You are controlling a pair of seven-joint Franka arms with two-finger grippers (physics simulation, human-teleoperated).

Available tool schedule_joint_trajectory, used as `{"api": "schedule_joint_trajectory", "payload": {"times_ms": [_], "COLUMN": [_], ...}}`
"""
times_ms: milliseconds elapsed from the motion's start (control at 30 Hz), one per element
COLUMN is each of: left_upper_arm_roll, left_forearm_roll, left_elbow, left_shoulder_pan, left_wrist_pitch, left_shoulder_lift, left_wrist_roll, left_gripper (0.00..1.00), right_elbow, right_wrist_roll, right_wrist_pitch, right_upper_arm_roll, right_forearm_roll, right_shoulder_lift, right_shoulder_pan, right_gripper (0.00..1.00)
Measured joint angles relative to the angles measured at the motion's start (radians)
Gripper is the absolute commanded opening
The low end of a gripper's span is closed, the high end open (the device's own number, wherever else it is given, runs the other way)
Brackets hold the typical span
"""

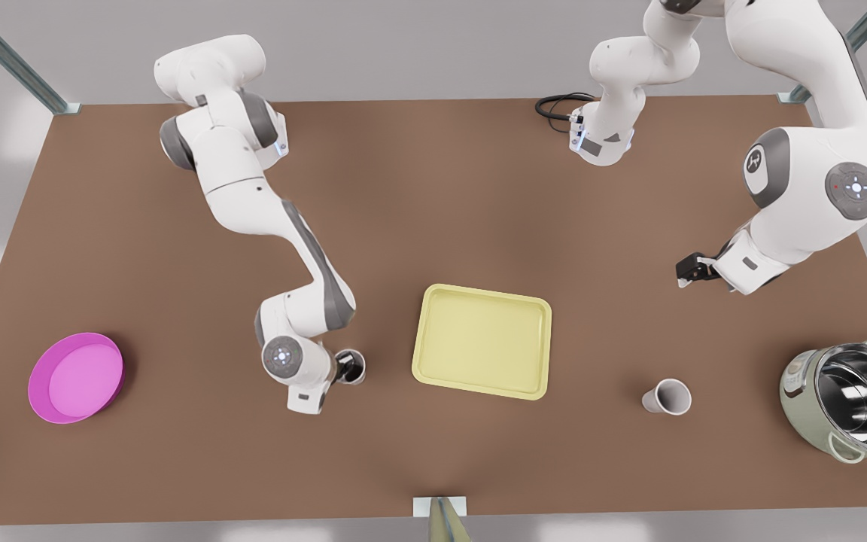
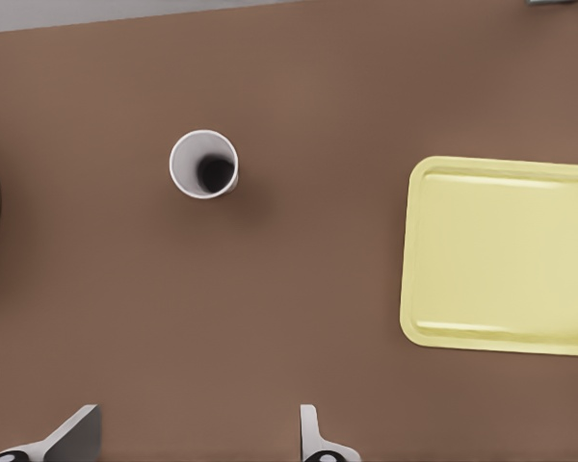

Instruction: Use the left arm to pick up the white IKEA cup from the tray and place it on the middle-left position; use the right arm to pick up the white IKEA cup from the tray and place it on the middle-right position

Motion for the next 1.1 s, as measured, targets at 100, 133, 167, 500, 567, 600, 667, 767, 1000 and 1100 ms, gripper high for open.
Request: {"api": "schedule_joint_trajectory", "payload": {"times_ms": [100, 133, 167, 500, 567, 600, 667, 767, 1000, 1100], "left_upper_arm_roll": [0.000, 0.000, 0.000, -0.007, -0.007, -0.008, -0.008, -0.008, -0.009, -0.014], "left_forearm_roll": [0.000, 0.000, 0.000, 0.015, 0.022, 0.024, 0.027, 0.019, -0.009, -0.011], "left_elbow": [-0.002, -0.003, -0.003, -0.004, -0.004, -0.005, -0.005, 0.017, 0.040, 0.048], "left_shoulder_pan": [0.000, 0.000, 0.000, -0.032, -0.029, -0.028, -0.029, -0.030, -0.031, -0.030], "left_wrist_pitch": [-0.001, -0.001, -0.001, -0.012, -0.014, -0.014, -0.015, -0.013, -0.005, -0.004], "left_shoulder_lift": [0.001, 0.001, 0.000, -0.020, -0.019, -0.018, -0.017, -0.007, 0.007, 0.007], "left_wrist_roll": [0.002, 0.003, 0.004, 0.008, 0.009, 0.009, 0.010, 0.006, -0.020, -0.028], "left_gripper": [1.00, 1.00, 1.00, 1.00, 1.00, 1.00, 1.00, 1.00, 1.00, 1.00], "right_elbow": [0.001, 0.002, 0.003, 0.002, 0.002, 0.002, 0.000, 0.003, -0.004, -0.004], "right_wrist_roll": [-0.003, -0.002, 0.002, 0.032, 0.037, 0.039, 0.045, 0.060, 0.040, 0.029], "right_wrist_pitch": [0.025, 0.031, 0.037, 0.035, -0.008, -0.036, -0.105, -0.255, -0.492, -0.539], "right_upper_arm_roll": [0.000, 0.000, 0.000, 0.004, 0.007, 0.007, 0.007, -0.057, -0.179, -0.179], "right_forearm_roll": [-0.003, -0.007, -0.013, -0.017, -0.016, -0.015, -0.015, -0.024, -0.087, -0.097], "right_shoulder_lift": [0.006, 0.006, 0.006, -0.040, -0.081, -0.104, -0.166, -0.325, -0.478, -0.480], "right_shoulder_pan": [0.001, 0.000, 0.000, 0.001, 0.001, 0.001, 0.000, -0.002, -0.094, -0.093], "right_gripper": [0.16, 0.43, 0.52, 0.64, 0.68, 0.71, 0.80, 1.00, 1.00, 1.00]}}
